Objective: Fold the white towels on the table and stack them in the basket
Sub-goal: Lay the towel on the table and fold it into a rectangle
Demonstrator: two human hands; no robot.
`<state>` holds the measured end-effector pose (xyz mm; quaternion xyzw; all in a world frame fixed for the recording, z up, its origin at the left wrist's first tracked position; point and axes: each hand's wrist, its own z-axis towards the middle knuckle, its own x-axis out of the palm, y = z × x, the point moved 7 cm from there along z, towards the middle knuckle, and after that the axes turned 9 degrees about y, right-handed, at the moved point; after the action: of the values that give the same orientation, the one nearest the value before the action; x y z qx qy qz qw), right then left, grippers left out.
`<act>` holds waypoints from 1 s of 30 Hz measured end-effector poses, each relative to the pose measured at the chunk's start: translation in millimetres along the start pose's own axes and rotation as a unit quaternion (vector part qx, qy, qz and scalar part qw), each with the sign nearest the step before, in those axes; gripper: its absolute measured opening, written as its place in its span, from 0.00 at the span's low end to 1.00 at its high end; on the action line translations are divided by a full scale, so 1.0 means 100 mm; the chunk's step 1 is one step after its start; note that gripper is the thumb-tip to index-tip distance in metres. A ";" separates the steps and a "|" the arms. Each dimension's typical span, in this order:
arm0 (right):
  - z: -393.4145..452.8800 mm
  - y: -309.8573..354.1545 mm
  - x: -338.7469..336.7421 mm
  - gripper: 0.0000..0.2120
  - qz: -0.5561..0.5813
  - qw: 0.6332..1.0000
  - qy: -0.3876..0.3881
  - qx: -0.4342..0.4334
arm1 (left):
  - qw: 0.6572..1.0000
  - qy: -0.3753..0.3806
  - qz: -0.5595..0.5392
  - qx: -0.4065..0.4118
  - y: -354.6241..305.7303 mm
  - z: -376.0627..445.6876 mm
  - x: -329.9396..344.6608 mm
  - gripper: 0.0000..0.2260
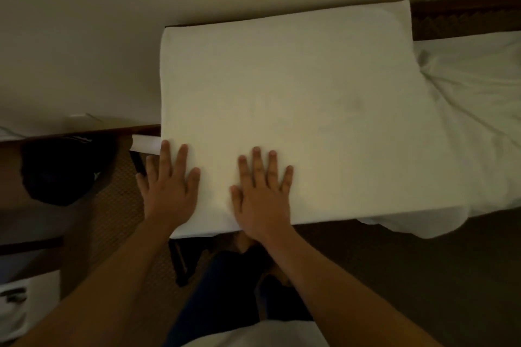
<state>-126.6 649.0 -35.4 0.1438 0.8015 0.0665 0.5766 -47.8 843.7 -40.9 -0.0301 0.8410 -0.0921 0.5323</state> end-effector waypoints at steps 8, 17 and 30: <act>-0.21 0.02 0.01 0.29 0.012 0.996 -0.002 -0.088 | 0.999 0.004 -0.049 0.013 0.08 -0.03 -0.04 0.31; -0.14 -0.39 -0.01 0.34 0.023 0.986 -0.031 0.163 | 0.997 -0.018 -0.053 0.048 0.11 0.04 -0.01 0.27; 0.42 1.47 0.11 0.35 0.033 0.994 -0.037 0.100 | 0.944 -0.039 -0.323 0.047 0.41 1.03 -0.84 0.18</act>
<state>-67.9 789.4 -19.0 0.2292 0.7773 -0.0003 0.5859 83.2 883.9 -16.2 -0.2786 0.7596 -0.2972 0.5070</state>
